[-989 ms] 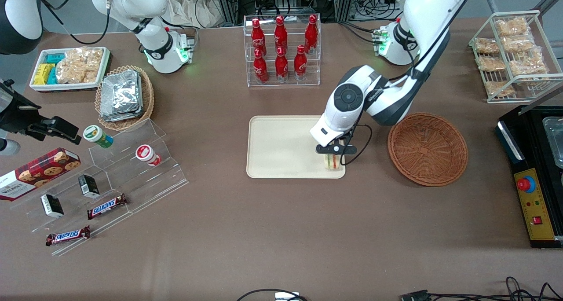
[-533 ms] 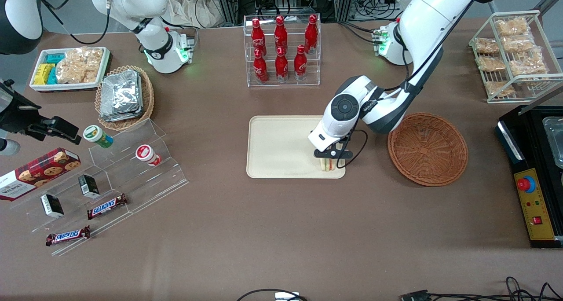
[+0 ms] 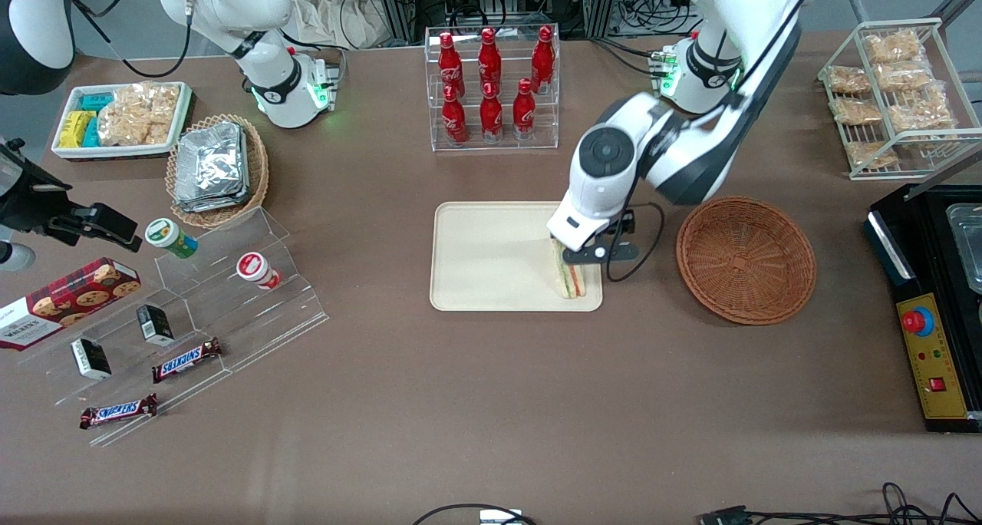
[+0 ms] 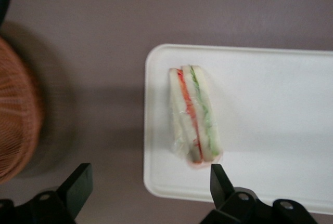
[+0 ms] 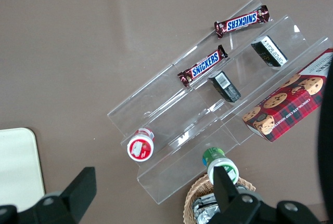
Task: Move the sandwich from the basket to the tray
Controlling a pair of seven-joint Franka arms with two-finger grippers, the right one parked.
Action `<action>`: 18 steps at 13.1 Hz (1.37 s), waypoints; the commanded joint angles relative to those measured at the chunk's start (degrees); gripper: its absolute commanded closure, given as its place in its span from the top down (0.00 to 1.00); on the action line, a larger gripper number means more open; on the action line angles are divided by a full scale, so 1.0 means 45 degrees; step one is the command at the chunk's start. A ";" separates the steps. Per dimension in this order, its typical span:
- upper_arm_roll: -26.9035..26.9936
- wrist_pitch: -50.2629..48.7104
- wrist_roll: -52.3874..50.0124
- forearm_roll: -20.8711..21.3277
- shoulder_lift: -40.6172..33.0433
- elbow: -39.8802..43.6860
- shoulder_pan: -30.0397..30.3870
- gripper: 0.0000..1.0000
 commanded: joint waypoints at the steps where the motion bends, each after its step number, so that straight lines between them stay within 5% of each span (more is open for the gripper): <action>1: 0.0257 -0.2644 -0.0105 -0.1085 -0.1426 0.1735 0.0065 1.00; 4: 0.1367 -0.5072 0.0654 -0.1187 -0.2009 0.3558 0.0046 1.00; 12: 0.7421 -0.5485 0.5965 -0.2964 -0.4943 0.2057 -0.0853 1.00; 18: 0.8227 -0.6013 0.6790 -0.2886 -0.4846 0.2485 -0.0736 1.00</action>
